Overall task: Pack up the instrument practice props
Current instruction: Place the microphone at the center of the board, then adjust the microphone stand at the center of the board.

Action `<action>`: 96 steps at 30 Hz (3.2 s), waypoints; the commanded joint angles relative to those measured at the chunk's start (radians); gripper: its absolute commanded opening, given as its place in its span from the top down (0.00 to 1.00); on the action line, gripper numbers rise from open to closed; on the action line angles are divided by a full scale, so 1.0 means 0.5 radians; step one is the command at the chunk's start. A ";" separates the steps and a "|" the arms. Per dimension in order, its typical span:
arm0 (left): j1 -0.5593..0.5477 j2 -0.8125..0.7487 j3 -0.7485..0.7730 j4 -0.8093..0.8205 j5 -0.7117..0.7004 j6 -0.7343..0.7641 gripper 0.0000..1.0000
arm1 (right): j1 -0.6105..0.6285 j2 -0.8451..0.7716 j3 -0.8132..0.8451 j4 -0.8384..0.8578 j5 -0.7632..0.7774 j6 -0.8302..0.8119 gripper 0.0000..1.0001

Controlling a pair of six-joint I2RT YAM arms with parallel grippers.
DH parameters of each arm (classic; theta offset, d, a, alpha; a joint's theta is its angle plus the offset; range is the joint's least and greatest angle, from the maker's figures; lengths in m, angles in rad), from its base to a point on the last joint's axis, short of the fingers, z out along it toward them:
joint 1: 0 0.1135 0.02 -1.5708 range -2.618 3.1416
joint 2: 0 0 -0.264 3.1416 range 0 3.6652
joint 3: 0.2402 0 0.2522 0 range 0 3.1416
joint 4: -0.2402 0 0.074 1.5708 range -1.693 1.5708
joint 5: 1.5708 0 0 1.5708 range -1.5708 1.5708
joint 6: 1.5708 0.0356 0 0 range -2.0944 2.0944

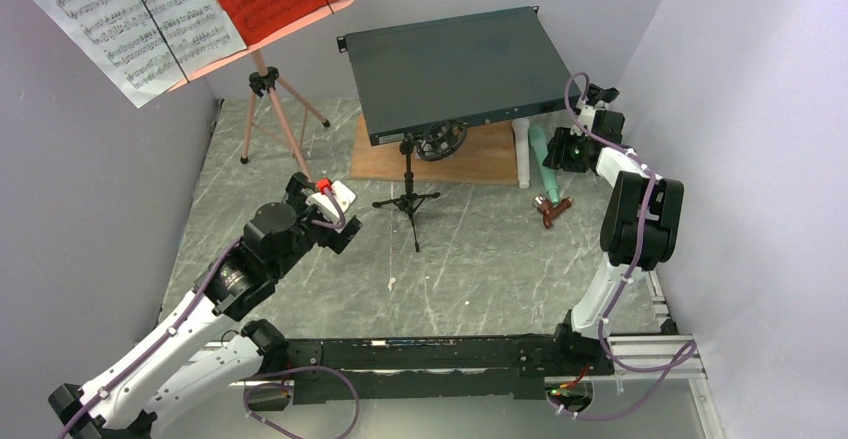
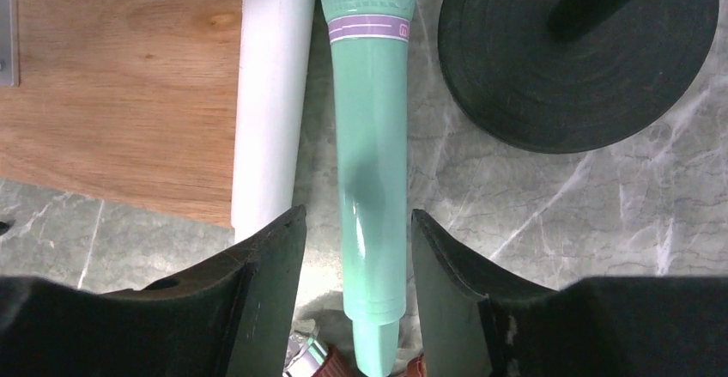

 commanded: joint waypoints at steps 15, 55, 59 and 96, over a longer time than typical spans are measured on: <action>0.095 -0.033 -0.178 0.390 0.679 -0.186 0.01 | -0.087 -0.711 -0.464 -0.248 -0.653 -0.525 0.49; 0.103 1.558 0.030 2.327 0.524 -0.794 0.15 | -0.226 -1.515 -0.772 -1.027 -1.687 -1.723 0.25; 0.103 1.579 0.054 2.336 0.486 -0.798 0.27 | -0.225 -1.516 -0.775 -1.018 -1.692 -1.712 0.25; 0.112 1.624 0.446 2.315 2.355 -0.940 1.00 | 0.175 -1.470 -0.901 -0.965 -2.136 -1.592 0.15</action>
